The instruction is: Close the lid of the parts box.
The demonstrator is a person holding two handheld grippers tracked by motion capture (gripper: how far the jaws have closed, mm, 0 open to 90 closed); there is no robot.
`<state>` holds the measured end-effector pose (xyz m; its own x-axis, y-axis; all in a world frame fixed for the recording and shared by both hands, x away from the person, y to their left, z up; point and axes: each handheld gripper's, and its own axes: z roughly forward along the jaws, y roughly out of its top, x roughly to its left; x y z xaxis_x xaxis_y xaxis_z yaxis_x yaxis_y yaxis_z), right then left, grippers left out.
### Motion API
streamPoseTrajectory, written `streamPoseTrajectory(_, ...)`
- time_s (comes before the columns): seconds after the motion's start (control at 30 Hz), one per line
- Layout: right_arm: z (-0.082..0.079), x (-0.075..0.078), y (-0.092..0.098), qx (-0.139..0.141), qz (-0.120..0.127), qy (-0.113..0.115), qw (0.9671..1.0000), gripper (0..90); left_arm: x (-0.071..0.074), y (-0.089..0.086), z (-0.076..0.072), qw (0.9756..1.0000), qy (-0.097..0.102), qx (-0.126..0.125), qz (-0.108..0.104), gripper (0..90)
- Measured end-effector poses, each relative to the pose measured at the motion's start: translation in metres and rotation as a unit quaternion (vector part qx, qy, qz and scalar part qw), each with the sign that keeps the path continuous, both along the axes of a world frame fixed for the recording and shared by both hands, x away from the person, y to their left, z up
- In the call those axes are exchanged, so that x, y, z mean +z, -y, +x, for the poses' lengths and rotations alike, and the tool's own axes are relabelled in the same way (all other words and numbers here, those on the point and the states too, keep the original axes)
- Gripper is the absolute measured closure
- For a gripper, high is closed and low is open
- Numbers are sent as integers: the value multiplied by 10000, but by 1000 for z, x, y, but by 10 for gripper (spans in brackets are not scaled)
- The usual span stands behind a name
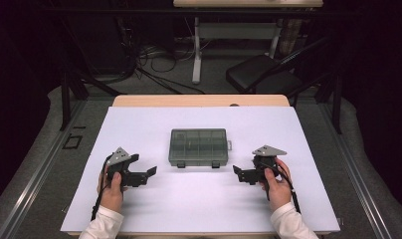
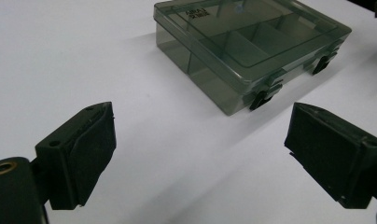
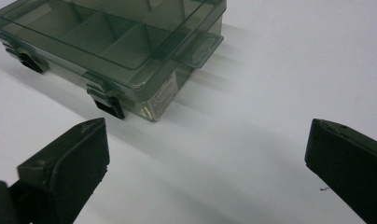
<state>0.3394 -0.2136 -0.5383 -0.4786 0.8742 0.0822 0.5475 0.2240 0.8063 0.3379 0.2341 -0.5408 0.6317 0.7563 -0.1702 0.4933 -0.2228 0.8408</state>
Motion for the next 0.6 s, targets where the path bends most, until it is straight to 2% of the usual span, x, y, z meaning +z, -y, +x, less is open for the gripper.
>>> streamPoseTrajectory(0.6, 2, -2, 2, -55, 26, -15, 10000, 0, 0, -4, 1, 9999, 20, 128, -48, 83)
